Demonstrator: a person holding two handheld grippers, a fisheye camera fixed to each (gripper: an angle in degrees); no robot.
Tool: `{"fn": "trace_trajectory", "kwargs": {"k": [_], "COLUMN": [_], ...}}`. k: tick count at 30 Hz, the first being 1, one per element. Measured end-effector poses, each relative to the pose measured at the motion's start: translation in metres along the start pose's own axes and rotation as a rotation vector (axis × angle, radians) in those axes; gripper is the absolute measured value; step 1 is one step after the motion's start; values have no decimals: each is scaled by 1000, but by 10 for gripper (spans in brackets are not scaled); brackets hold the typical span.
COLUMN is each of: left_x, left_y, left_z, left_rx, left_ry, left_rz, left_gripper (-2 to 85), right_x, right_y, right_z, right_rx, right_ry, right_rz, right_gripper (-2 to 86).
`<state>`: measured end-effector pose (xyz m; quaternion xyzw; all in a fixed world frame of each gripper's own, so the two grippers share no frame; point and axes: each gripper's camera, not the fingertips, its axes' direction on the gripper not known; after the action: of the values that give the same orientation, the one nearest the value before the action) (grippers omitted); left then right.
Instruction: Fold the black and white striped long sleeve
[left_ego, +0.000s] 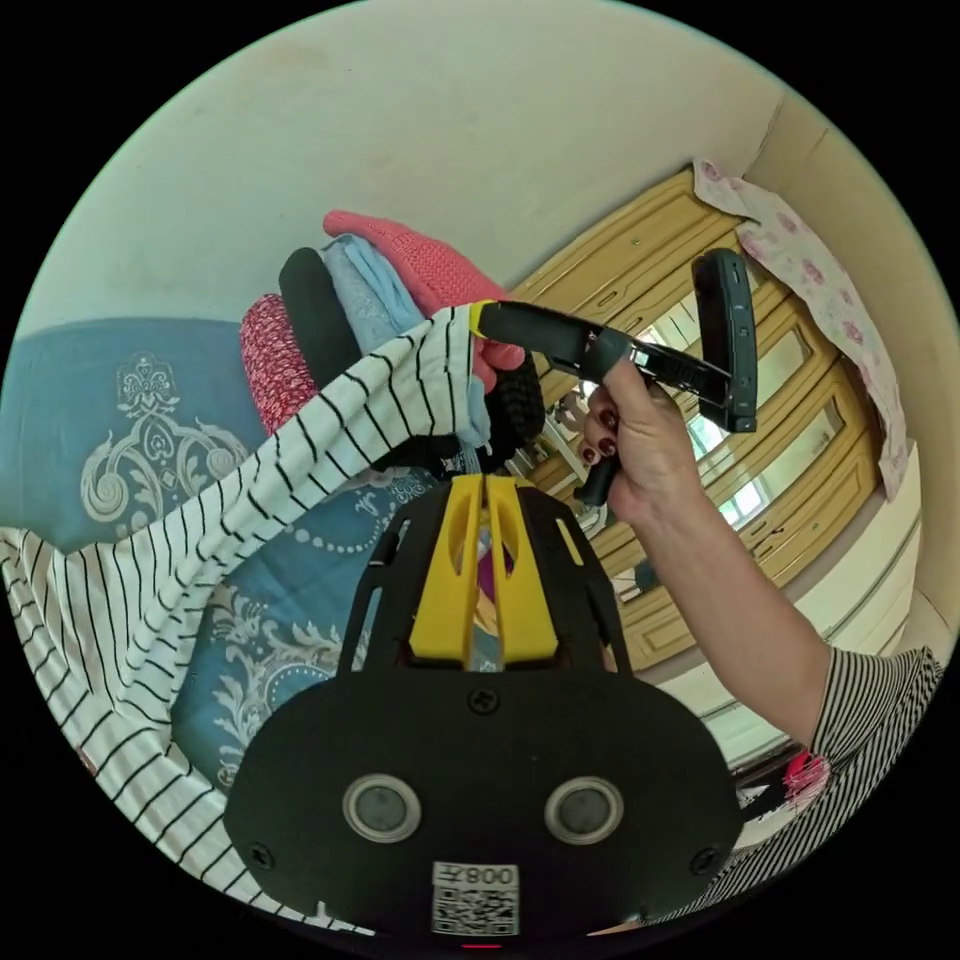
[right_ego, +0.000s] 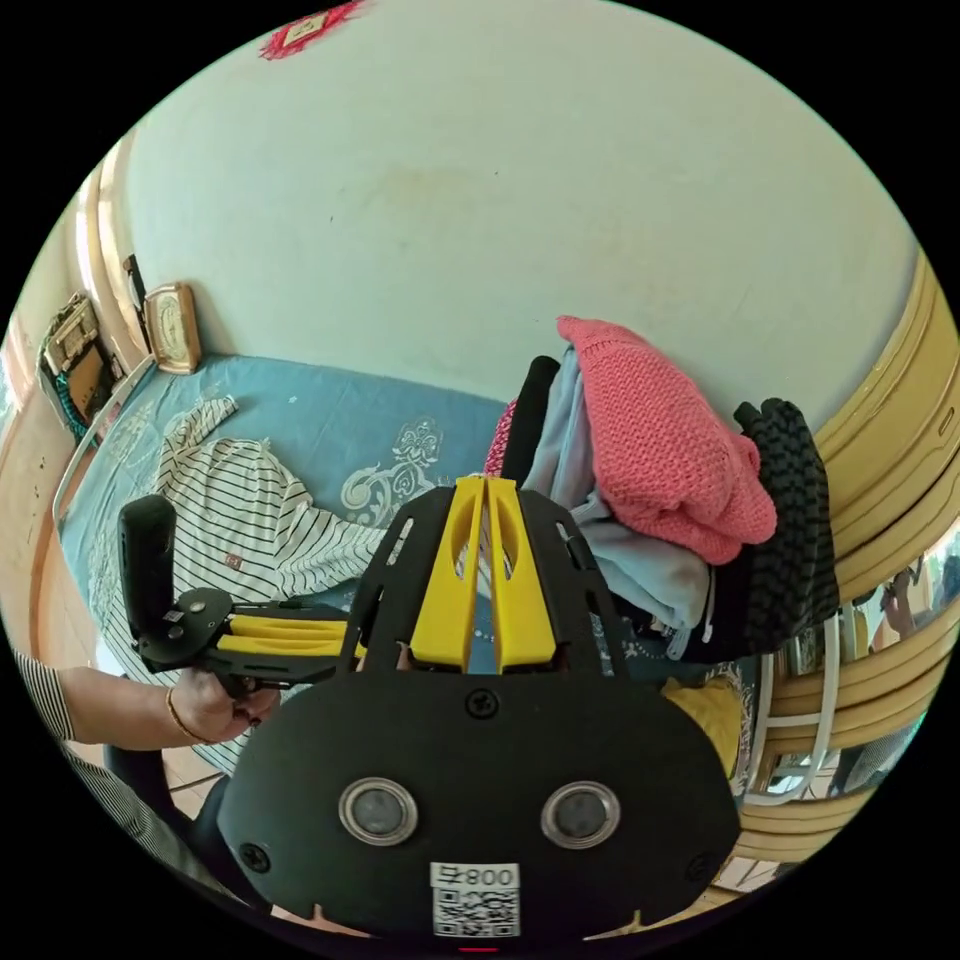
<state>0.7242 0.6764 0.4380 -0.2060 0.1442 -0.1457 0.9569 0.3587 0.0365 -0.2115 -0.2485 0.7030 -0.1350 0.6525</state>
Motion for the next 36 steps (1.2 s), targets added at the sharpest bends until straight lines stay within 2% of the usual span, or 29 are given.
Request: {"fn": "trace_trajectory", "kwargs": {"k": [6,10,15,17,22,25,27,30,34,36], "left_x": [-61,-111,-158,-165,-188,-225,-265,-328,-396,-427], "left_y": [104,188,298,320,335,310,286,262,239,226], "left_z": [-30,-94,-232,-274,-372,-425,-472,-511,-519,-503], "left_rx": [-83,-108,-58,-32,78,164,294,368,345,266], "left_ry": [65,31,-157,-244,-501,-623,-671,-689,-630,-628], "left_rz": [-29,-138,-314,-352,-386,-385,-423,-522,-618,-640], "left_gripper": [16,18,26,32,55,67,70,73,75,58], "right_x": [9,35,54,65,80,52,1,-83,-203,-284], "right_y": [26,53,65,66,79,68,41,-6,-75,-115], "right_z": [71,116,164,175,182,194,214,257,312,344], "right_rx": [-136,-227,-318,-348,-279,-232,-206,-240,-268,-285], "right_ry": [142,44,45,27,-34,-135,-268,-448,-606,-707], "right_rz": [95,245,375,458,635,581,436,258,55,-49], "right_gripper": [-2,-2,3,3,1,5,10,20,37,48]}}
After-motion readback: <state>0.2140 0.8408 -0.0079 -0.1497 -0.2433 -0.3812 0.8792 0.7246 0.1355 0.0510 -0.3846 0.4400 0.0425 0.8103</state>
